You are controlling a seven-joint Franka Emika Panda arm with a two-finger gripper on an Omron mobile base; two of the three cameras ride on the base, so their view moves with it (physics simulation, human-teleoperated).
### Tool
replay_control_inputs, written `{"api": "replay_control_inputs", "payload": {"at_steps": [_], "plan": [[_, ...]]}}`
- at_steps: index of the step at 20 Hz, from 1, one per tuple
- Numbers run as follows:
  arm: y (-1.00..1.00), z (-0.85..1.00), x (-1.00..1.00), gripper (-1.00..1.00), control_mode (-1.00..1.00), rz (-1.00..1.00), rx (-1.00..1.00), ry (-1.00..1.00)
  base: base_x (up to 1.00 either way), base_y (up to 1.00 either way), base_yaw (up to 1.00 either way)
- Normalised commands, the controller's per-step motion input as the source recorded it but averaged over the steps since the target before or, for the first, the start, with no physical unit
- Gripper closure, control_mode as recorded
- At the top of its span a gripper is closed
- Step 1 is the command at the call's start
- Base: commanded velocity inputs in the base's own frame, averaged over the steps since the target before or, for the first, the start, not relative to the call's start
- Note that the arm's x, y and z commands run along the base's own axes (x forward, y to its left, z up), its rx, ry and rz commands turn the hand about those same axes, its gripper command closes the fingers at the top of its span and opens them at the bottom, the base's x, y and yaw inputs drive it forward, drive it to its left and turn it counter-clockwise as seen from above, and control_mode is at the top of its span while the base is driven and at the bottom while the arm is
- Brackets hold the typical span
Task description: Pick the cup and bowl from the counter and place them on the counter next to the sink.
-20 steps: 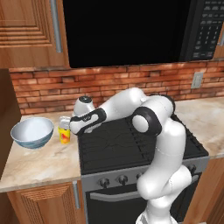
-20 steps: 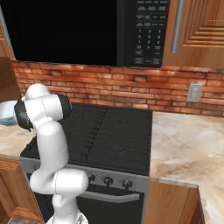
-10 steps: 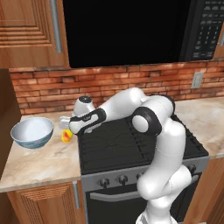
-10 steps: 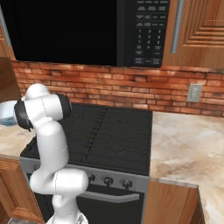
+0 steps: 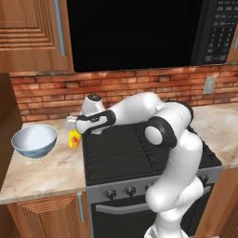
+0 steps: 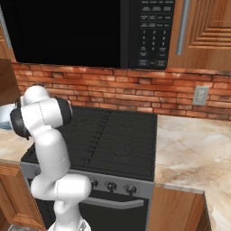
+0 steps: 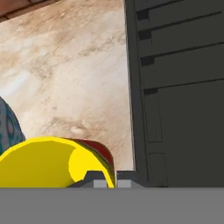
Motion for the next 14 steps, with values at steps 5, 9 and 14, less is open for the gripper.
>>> {"api": "replay_control_inputs", "payload": {"at_steps": [5,9,14], "plan": [[-0.3,0.4,-0.06,1.0,-1.0,0.0,0.0,0.0,0.0,0.0,0.0],[-0.44,0.2,-0.07,1.0,-1.0,0.0,0.0,0.0,0.0,0.0,0.0],[-0.39,0.24,-0.24,1.0,-1.0,0.0,0.0,0.0,0.0,0.0,0.0]]}}
